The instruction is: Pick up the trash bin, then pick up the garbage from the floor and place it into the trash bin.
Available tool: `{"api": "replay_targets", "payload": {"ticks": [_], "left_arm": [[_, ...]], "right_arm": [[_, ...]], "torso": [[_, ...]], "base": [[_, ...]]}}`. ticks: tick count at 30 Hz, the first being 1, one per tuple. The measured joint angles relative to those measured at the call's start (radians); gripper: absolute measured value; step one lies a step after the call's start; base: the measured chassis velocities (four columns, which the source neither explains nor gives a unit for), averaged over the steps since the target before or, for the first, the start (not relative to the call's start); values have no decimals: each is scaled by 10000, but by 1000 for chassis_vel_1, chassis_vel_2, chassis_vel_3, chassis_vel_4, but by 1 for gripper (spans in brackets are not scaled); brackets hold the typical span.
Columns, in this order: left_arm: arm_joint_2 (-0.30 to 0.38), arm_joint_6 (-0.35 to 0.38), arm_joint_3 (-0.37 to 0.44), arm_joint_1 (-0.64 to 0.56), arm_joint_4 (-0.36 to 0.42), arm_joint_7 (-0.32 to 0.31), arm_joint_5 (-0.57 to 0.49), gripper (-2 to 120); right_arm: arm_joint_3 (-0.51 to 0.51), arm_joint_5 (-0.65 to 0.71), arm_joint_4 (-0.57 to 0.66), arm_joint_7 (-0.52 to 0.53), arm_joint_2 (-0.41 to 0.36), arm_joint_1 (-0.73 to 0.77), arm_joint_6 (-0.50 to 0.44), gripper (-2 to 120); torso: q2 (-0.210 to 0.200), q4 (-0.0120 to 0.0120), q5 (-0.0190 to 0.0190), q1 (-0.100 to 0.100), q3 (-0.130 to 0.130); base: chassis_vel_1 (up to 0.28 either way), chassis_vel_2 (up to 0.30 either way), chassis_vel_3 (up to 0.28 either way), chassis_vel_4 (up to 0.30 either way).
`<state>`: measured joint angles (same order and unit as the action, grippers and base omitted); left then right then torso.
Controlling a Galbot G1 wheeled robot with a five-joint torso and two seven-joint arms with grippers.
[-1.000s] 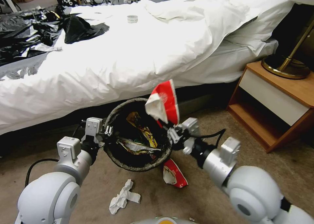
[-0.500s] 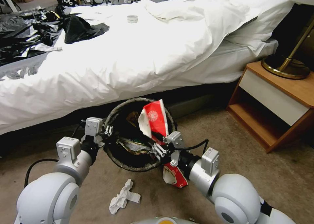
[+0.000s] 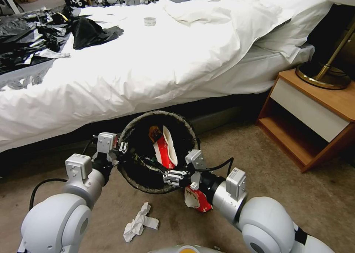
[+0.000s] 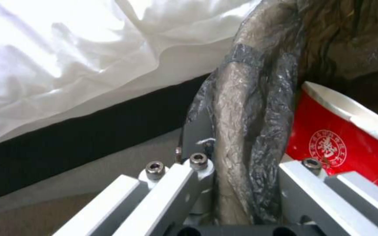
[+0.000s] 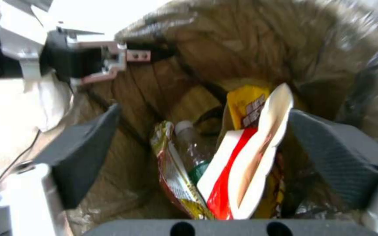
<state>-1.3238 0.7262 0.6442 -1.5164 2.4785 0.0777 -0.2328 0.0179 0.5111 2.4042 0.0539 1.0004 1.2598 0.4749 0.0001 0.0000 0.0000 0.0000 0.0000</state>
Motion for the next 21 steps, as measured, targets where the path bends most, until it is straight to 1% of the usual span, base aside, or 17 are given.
{"api": "replay_targets", "payload": {"ticks": [2,3,5,8,9,11,13,15,16,18,19,21], "left_arm": [[0,0,-4,14,-11,0,0,1],[0,1,-5,35,-41,3,0,1],[1,1,-5,42,-55,4,0,1],[13,1,23,52,-72,17,-5,1],[13,1,23,52,-72,17,-5,1],[65,-3,122,52,-76,32,-30,1],[81,-6,155,52,-76,37,-40,1],[112,-14,233,49,-73,54,-85,1],[112,-14,233,49,-73,54,-85,1],[138,-23,291,45,-65,57,-116,1],[138,-23,291,45,-65,57,-116,1],[164,-44,333,44,-55,58,-146,1]], "right_arm": [[-109,10,98,0,-5,40,0,99],[-320,53,267,0,-12,106,0,100],[-465,80,390,0,-19,146,-3,100],[-1048,135,786,60,-22,332,-67,100],[-1048,135,786,60,-22,332,-67,100],[-1579,216,975,445,-42,518,-312,100],[-1740,273,980,579,-53,560,-354,100],[-2210,470,985,950,-57,685,-570,100],[-2210,470,985,950,-57,685,-570,100],[-2757,570,985,1042,5,870,-803,100],[-2757,570,985,1042,5,870,-803,100],[-3418,569,985,1049,246,1123,-1104,100]], "torso": [[0,-1,0,0,0],[0,-1,1,0,0],[0,-1,0,0,0],[0,-1,0,1,0],[0,-1,0,1,0],[0,-1,0,0,0],[0,-1,0,1,0],[0,1,1,0,0],[0,1,1,0,0],[0,0,0,1,0],[0,0,0,1,0],[0,1,0,1,0]], "base": [[0,0,0,0],[0,0,0,0],[0,0,0,0],[0,0,0,0],[0,0,0,0],[0,0,0,0],[0,0,0,0],[0,0,0,0],[0,0,0,0],[0,0,0,0],[0,0,0,0],[0,0,0,0]]}}
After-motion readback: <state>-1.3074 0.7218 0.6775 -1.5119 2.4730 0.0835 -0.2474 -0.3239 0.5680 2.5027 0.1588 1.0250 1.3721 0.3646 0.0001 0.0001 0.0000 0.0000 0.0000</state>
